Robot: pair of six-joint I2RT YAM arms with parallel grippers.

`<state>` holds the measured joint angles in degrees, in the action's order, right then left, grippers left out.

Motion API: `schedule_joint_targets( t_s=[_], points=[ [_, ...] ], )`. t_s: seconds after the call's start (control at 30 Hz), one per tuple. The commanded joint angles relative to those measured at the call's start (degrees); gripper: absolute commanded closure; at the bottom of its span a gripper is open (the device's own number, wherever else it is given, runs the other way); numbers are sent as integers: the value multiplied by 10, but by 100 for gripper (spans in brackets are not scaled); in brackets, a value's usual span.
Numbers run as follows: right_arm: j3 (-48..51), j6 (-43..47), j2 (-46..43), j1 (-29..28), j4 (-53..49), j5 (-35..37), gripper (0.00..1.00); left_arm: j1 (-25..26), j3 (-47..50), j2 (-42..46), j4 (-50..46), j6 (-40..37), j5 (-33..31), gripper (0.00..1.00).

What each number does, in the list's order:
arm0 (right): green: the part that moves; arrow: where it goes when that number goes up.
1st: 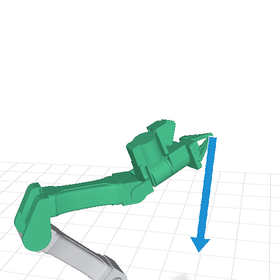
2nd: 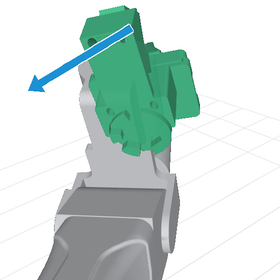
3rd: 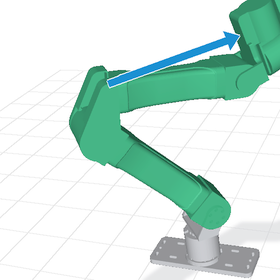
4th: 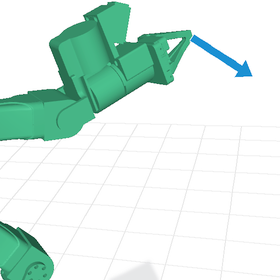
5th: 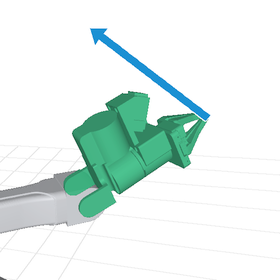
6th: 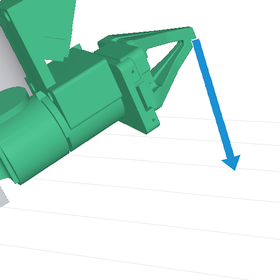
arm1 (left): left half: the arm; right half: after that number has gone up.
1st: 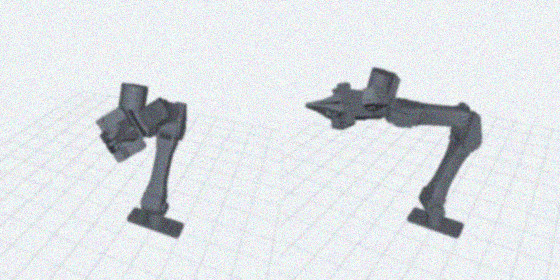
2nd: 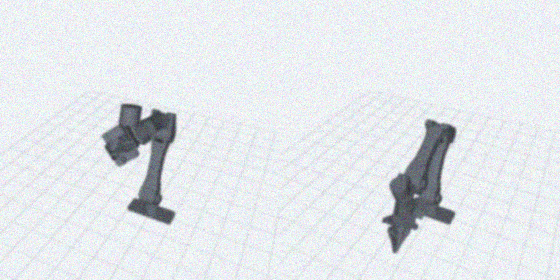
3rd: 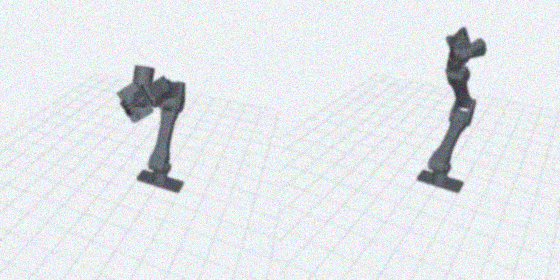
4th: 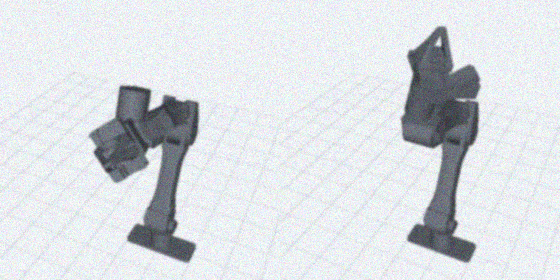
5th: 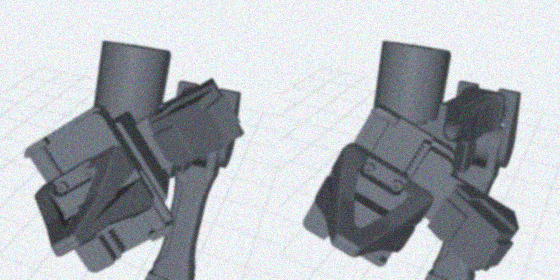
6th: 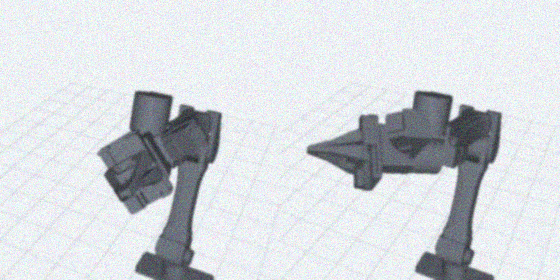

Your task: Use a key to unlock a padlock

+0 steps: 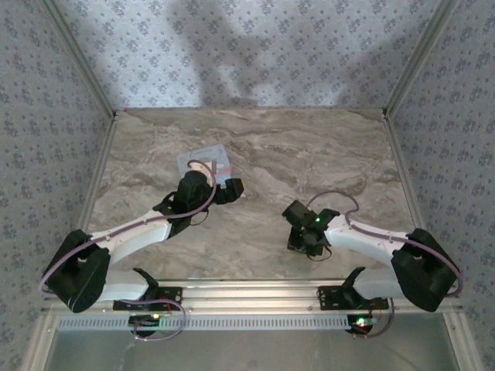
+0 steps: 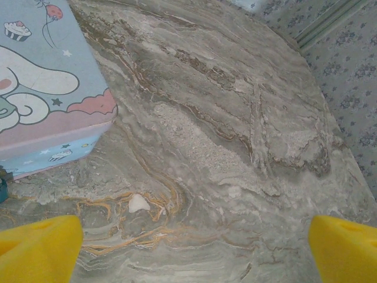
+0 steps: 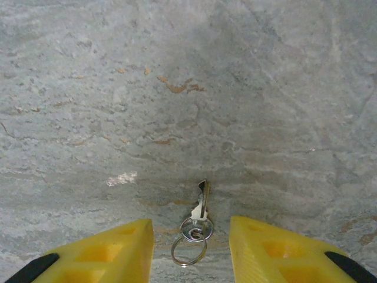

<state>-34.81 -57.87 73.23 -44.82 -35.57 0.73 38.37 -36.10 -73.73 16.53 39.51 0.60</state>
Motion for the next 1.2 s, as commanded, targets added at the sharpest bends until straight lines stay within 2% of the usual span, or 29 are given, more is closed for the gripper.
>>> schedule_joint_targets(
  t_s=[0.0,0.07,0.37,0.6,0.93,1.17],
  points=[
    [-11,-16,6,-7,-7,11,60,4,-18,-4,8,-11,1,2],
    [-11,-16,8,-7,-7,13,61,4,-18,-4,8,-11,1,2],
    [-10,-15,19,-11,-7,11,76,4,-18,-3,4,-11,1,2],
    [-10,-15,20,-14,-8,11,81,4,-18,-1,2,-10,1,2],
    [-11,-12,18,-18,-15,15,99,3,-18,3,-1,-11,2,2],
    [-13,14,7,-18,-25,33,100,3,-18,15,-10,-2,-1,2]
  ],
)
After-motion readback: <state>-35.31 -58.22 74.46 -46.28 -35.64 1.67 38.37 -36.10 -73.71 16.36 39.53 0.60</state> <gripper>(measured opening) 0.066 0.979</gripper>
